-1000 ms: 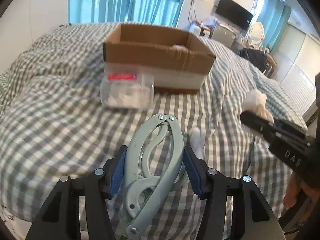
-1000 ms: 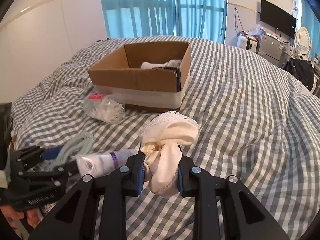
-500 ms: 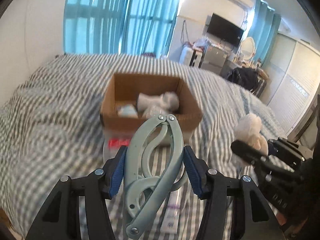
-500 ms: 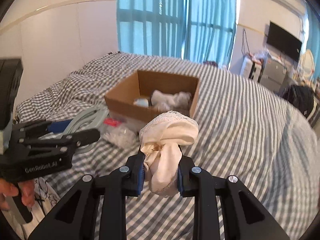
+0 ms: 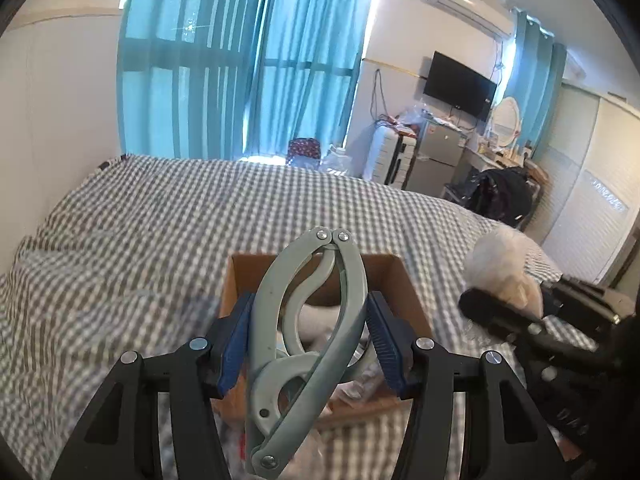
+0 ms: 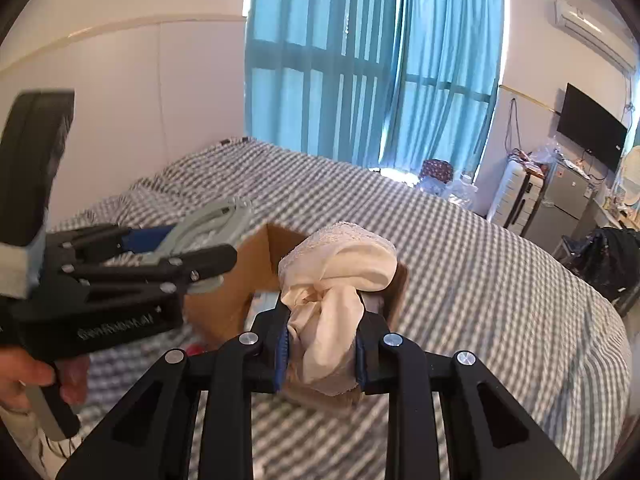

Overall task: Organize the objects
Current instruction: 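Carry cloth and hanger over the box and release both into it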

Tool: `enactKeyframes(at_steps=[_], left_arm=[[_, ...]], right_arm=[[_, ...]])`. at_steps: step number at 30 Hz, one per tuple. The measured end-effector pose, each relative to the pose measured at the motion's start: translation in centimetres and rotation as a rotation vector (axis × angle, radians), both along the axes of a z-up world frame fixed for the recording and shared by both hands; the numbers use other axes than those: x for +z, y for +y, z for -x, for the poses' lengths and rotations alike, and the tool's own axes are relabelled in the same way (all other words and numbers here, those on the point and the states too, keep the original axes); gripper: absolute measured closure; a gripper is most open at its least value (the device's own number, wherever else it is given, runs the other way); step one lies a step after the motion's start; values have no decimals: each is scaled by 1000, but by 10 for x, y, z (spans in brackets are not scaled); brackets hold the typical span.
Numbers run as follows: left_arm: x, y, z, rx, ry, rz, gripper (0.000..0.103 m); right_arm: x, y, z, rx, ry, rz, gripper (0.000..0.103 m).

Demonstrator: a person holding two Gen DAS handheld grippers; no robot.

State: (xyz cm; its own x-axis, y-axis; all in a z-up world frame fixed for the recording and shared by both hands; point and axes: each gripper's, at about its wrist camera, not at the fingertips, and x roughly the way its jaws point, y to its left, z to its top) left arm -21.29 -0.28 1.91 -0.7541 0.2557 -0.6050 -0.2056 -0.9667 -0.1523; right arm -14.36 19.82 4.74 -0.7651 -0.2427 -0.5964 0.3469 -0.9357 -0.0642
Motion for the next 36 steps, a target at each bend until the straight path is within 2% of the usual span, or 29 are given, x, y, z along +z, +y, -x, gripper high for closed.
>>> enactKeyframes(at_steps=[5, 8, 12, 16, 21, 25, 27, 30, 31, 33, 35, 36], left_arm=[[-10, 8, 38, -8, -8, 21, 46], [-29, 15, 48, -8, -4, 59, 46], [-61, 21, 56, -16, -46, 88, 46], [-88, 24, 66, -23, -90, 114, 46], [-104, 25, 72, -37, -119, 147, 46], [-110, 25, 70, -41, -134, 152, 46], [-107, 30, 70, -47, -129, 161, 46], [-97, 31, 69, -70, -111, 133, 45], [-92, 31, 69, -70, -103, 129, 44], [-79, 31, 67, -56, -84, 141, 35], [-68, 30, 63, -40, -69, 153, 31], [-59, 28, 59, -31, -58, 154, 30]], right_arm=[[4, 0, 47, 7, 7, 15, 79], [-1, -1, 68, 19, -3, 23, 79], [-35, 2, 87, 45, -95, 84, 79], [-74, 0, 100, 37, -148, 31, 79], [-98, 7, 106, 25, -172, 22, 79], [-108, 9, 102, 16, -188, 32, 79], [-108, 8, 100, 16, -191, 34, 78], [-106, 9, 91, 6, -183, 32, 75], [-102, 8, 87, 5, -172, 24, 72], [-94, 8, 84, 5, -152, 23, 63], [-82, 9, 78, -3, -136, 22, 51], [-76, 10, 73, -12, -122, 19, 50]])
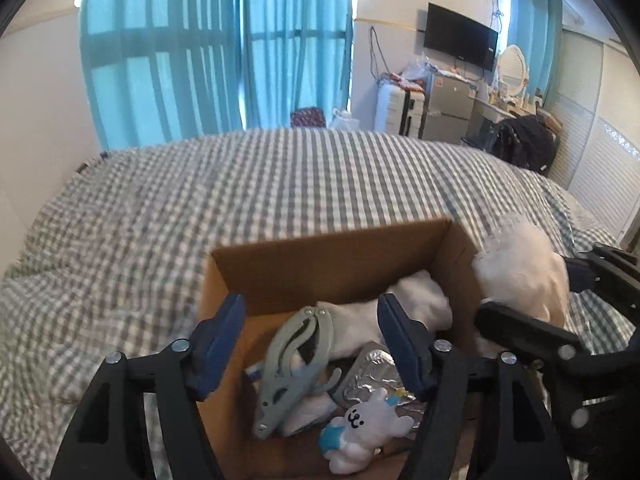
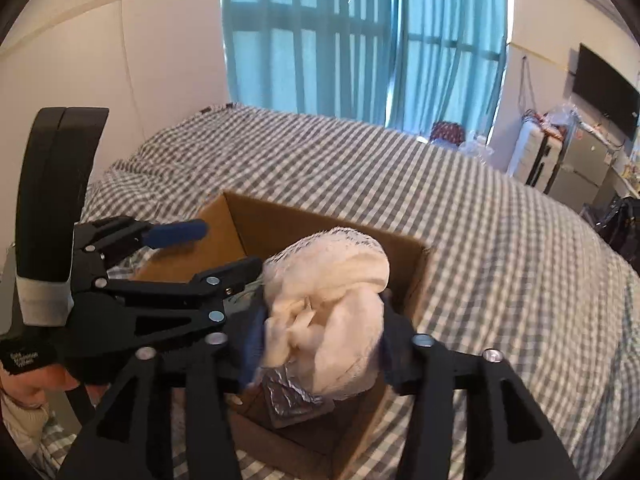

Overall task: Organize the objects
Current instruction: 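Carry cloth and hanger over the box and release both into it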

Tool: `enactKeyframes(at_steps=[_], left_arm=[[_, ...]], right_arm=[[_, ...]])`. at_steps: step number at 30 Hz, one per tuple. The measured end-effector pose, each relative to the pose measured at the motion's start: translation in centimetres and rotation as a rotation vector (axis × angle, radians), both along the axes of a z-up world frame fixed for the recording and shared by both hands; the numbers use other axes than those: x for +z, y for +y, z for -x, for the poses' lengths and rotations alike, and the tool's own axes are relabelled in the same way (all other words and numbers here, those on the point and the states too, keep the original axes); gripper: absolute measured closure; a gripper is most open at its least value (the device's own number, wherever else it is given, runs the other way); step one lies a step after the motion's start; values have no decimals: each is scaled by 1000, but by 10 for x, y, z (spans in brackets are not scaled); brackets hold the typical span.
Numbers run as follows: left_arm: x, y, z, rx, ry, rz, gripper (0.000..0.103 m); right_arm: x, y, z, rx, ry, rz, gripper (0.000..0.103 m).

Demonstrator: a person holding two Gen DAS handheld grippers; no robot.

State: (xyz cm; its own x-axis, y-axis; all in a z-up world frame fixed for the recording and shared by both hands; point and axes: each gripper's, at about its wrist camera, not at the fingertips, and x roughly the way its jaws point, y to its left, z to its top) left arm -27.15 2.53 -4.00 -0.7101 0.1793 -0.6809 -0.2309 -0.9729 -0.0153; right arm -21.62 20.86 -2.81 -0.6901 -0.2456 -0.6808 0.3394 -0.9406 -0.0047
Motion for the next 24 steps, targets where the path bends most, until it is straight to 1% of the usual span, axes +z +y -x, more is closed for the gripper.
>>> enactKeyframes(at_steps=[1, 2, 3, 5, 6, 7, 10, 11, 13, 17, 20, 24], left_arm=[[7, -2, -4, 5, 9, -1, 29], [14, -4, -9, 10, 21, -4, 24], [24, -8, -16, 15, 40, -13, 22], [39, -13, -30, 14, 71, -41, 20], [49, -14, -40, 15, 81, -54, 14], [58, -16, -49, 21, 91, -63, 11], [84, -21, -76, 25, 145, -67, 5], [90, -22, -84, 25, 159, -60, 0], [104, -21, -107, 23, 184, -35, 0], [120, -26, -147, 12, 211, -14, 0], [125, -33, -177, 14, 230, -17, 0], [123, -43, -205, 29, 244, -19, 0]], right_arm=[[6, 1, -3, -6, 11, -3, 50], [15, 3, -8, -15, 26, -3, 48], [23, 7, -10, -22, 38, 1, 47], [41, 11, -24, -37, 62, 6, 36], [50, 13, -30, -42, 73, 3, 34], [60, 15, -38, -47, 89, -3, 30], [93, 19, -67, -81, 151, -20, 18], [102, 20, -77, -89, 169, -15, 15], [121, 23, -100, -105, 207, 0, 13], [146, 23, -143, -133, 267, -13, 9], [156, 22, -170, -143, 290, -20, 9], [159, 21, -206, -164, 311, -34, 9]])
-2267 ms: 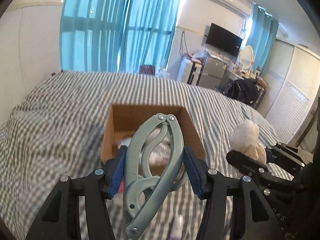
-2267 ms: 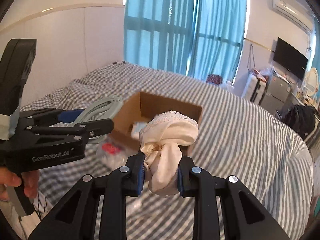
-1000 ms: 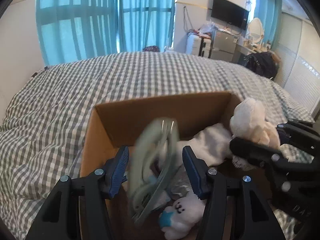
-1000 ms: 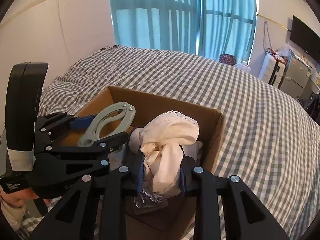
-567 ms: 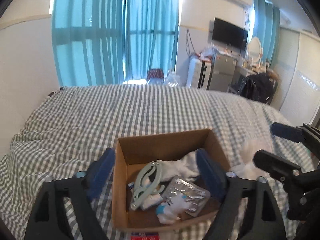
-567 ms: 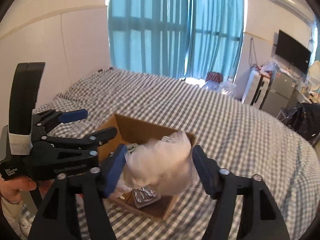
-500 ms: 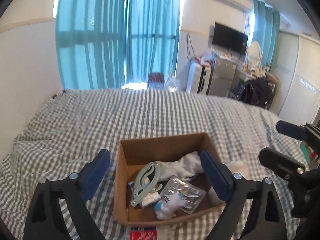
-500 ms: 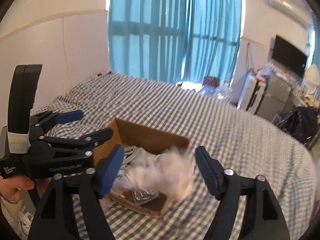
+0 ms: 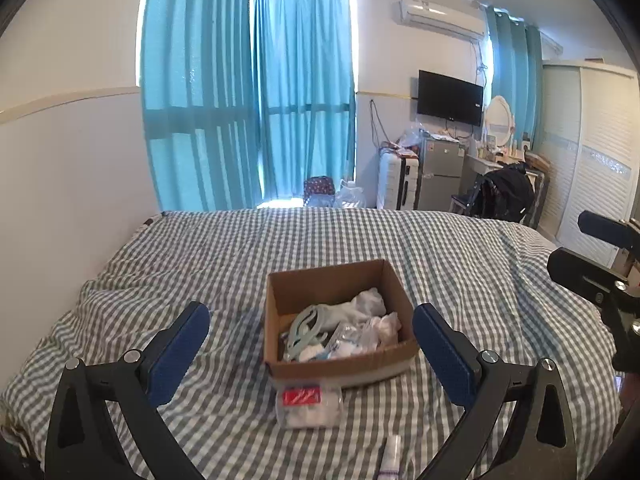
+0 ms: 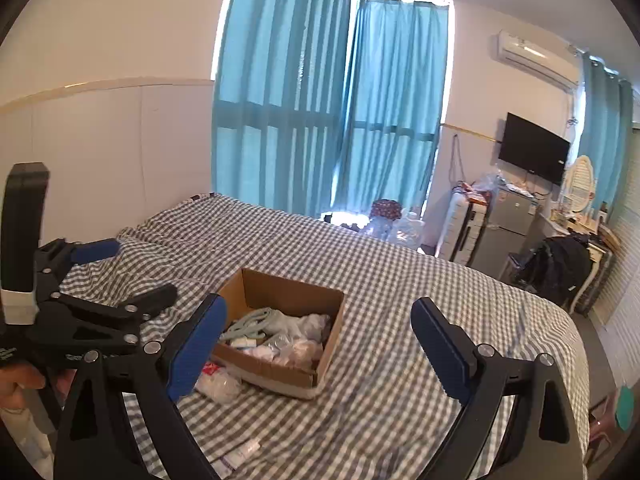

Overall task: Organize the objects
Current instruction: 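Carry cloth and hanger over the box and release both into it, then grasp the white tube with the right tool while the left grasps the clear jar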

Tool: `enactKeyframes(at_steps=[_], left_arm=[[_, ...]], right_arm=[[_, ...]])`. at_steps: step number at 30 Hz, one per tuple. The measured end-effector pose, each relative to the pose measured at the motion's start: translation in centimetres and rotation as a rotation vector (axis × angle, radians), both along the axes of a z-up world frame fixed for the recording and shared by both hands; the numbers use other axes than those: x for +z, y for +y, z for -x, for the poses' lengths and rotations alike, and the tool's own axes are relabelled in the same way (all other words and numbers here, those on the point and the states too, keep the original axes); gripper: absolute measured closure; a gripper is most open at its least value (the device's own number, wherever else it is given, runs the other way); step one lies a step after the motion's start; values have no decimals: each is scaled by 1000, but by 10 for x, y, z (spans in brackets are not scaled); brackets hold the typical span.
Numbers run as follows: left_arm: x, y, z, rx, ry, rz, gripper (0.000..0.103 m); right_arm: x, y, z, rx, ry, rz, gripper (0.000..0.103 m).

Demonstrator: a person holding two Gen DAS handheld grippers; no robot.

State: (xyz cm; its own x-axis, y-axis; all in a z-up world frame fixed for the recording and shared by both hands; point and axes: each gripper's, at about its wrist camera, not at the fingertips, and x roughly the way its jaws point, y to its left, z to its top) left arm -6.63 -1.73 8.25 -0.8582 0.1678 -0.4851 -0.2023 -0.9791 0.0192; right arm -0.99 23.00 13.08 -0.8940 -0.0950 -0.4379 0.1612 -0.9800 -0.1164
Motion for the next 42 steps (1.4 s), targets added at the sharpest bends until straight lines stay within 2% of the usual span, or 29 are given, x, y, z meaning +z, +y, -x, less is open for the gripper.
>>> enactKeyframes(at_steps=[4, 9, 13, 18, 21, 25, 27, 29, 34, 40, 42], left_arm=[[-13, -10, -26, 30, 34, -5, 0], [-57, -9, -49, 74, -11, 39, 0], [-107, -13, -52, 143, -88, 21, 0], [-158, -19, -49, 215, -116, 65, 0], [-175, -24, -40, 227, -144, 72, 0], [-192, -35, -32, 228, -188, 28, 0], [-200, -41, -26, 211, -235, -1, 0], [-203, -44, -22, 206, -257, -20, 0], [-209, -44, -19, 207, -277, -11, 0], [-215, -38, -15, 203, -295, 27, 0], [-216, -36, -14, 201, -301, 37, 0]], right_arm=[[-13, 0, -22, -19, -34, 29, 9], [-53, -2, -37, -17, -98, 74, 9], [-102, -5, -41, -81, -141, 51, 9], [-179, -11, -27, -131, -292, 67, 9], [-213, -22, -18, -121, -360, 34, 9], [-243, -39, -7, -81, -439, 31, 10], [-253, -49, 0, -64, -460, 28, 13], [-259, -58, 6, -40, -478, 18, 31], [-272, -71, 20, 7, -539, 26, 55], [-290, -74, 23, 15, -586, 33, 57], [-292, -75, 22, 20, -579, 29, 64]])
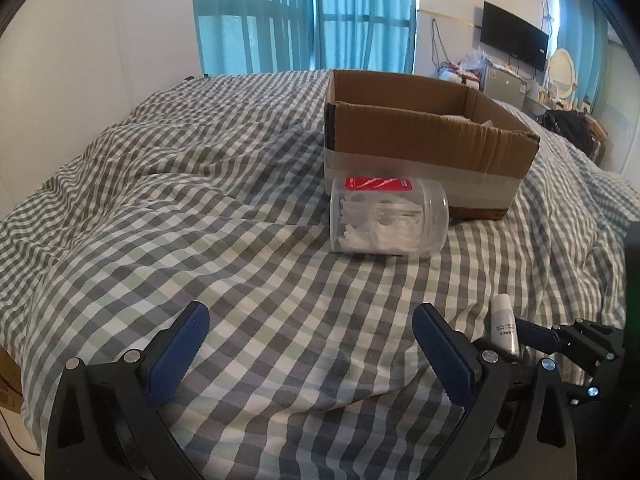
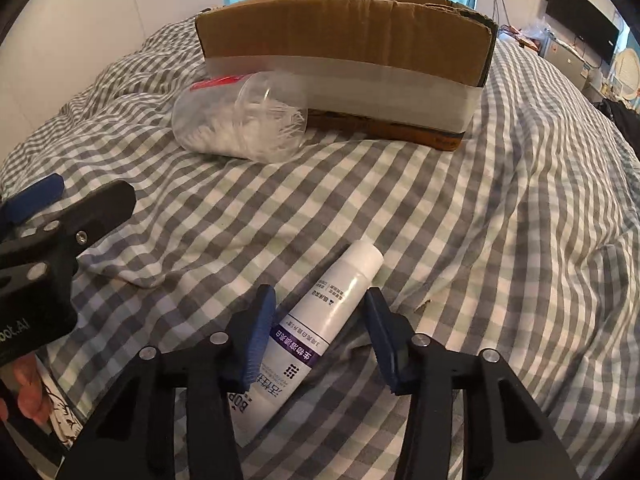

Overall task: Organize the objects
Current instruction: 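Grasp the white tube with the right tool while the left grasps the clear jar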

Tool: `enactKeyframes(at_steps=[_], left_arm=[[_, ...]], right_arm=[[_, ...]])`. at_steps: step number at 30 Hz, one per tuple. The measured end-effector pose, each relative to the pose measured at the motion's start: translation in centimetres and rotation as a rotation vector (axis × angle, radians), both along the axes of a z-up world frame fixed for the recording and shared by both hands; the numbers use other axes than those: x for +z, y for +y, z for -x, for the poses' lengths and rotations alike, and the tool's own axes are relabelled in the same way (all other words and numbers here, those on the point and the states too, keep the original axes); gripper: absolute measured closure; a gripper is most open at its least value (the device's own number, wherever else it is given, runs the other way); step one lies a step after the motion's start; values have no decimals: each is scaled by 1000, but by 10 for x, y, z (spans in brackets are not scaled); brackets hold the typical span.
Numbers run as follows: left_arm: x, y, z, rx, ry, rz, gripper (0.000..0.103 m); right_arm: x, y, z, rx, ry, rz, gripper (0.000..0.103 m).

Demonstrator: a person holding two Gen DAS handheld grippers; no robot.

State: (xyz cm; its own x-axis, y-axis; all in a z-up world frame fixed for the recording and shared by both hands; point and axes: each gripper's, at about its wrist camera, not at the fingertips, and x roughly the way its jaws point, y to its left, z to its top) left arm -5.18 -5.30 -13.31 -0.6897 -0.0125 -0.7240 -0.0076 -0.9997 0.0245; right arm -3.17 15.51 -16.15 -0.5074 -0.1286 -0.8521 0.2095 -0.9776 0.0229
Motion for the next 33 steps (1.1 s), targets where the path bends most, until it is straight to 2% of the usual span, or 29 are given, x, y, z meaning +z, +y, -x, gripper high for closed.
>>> enactKeyframes(at_steps=[2, 5, 11, 14, 16, 20, 24, 29, 33], left_arm=[[1, 1, 0, -4, -3, -3, 0], [1, 6, 0, -12, -12, 0, 0], [-2, 15, 8, -30, -25, -11, 0], [1, 20, 17, -42, -6, -39, 0], [3, 27, 26, -60, 19, -31, 0], [0, 42, 50, -100, 14, 10, 0], [-7, 45, 68, -102, -7, -7, 0], [-19, 41, 85, -81, -40, -33, 0], [-27, 48, 99, -85, -56, -17, 0]], right_arm=[[3, 2, -1, 8, 10, 2, 74], [11, 9, -2, 13, 29, 21, 81], [34, 29, -1, 5, 82, 74, 82], [49, 39, 7, 1, 124, 66, 82], [57, 43, 17, 1, 149, 51, 82], [69, 50, 37, 7, 185, 32, 82], [69, 54, 48, 19, 198, 23, 82], [54, 54, 55, 36, 178, 61, 82], [45, 57, 60, 41, 153, 85, 82]])
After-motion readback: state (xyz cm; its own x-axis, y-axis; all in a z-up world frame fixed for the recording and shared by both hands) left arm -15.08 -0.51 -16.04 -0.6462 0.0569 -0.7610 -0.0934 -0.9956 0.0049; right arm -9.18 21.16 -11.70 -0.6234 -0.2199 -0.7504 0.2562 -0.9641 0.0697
